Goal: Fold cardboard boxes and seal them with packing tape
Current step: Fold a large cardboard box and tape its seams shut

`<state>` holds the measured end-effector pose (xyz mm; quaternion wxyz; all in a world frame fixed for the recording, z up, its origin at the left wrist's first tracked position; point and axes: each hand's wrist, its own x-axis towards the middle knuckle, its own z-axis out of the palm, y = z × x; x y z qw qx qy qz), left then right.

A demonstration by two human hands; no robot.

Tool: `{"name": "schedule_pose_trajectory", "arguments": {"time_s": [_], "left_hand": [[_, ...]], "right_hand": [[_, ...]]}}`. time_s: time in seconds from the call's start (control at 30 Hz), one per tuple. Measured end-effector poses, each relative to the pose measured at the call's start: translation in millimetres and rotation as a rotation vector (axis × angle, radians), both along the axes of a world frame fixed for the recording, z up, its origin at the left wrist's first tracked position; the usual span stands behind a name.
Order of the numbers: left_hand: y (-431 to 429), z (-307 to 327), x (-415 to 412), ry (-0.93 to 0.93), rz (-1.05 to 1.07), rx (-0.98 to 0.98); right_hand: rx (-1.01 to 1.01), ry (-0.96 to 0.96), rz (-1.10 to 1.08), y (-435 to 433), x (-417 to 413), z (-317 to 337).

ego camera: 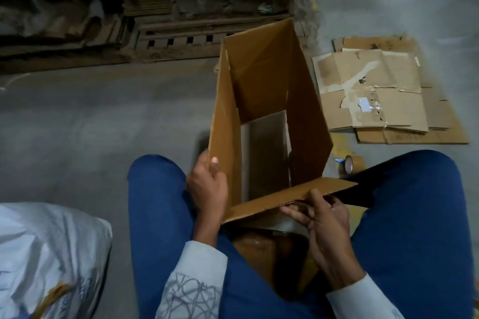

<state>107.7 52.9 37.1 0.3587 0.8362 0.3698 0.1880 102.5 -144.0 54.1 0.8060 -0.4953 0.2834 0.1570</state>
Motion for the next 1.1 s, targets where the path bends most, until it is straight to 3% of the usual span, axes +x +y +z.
{"name": "schedule_pose_trajectory", "arguments": {"time_s": [0.17,0.3,0.47,0.7,0.93,1.1], "left_hand": [[3.1,-3.0,21.7,-0.033,-0.006,0.05],[7.9,3.7,22.0,-0.132,0.046,0.038],[3.5,-6.9,25.1,-0.109,0.066,-0.031],[39.8,-18.4,25.5,0.281,-0.014,-0.22],[59.8,2.1,28.4,-0.053,0.126,-0.07],[64.0,6.1,27.3,-0.104,0.133,-0.168]], "right_hand": [[0.04,0.02,-0.107,6.5,11.1,-4.7],[-0.017,-0.048,-0.092,-2.8,16.3,1.4],[-0.063,-0.032,-0.077,5.4,21.3,-7.2],[0.236,0.164,-0.025,32.8,37.3,-2.9],[0.547,0.299,-0.074,36.9,51.1,31.7],[0.592,0.383,-0.123,43.8,48.5,17.0]]}}
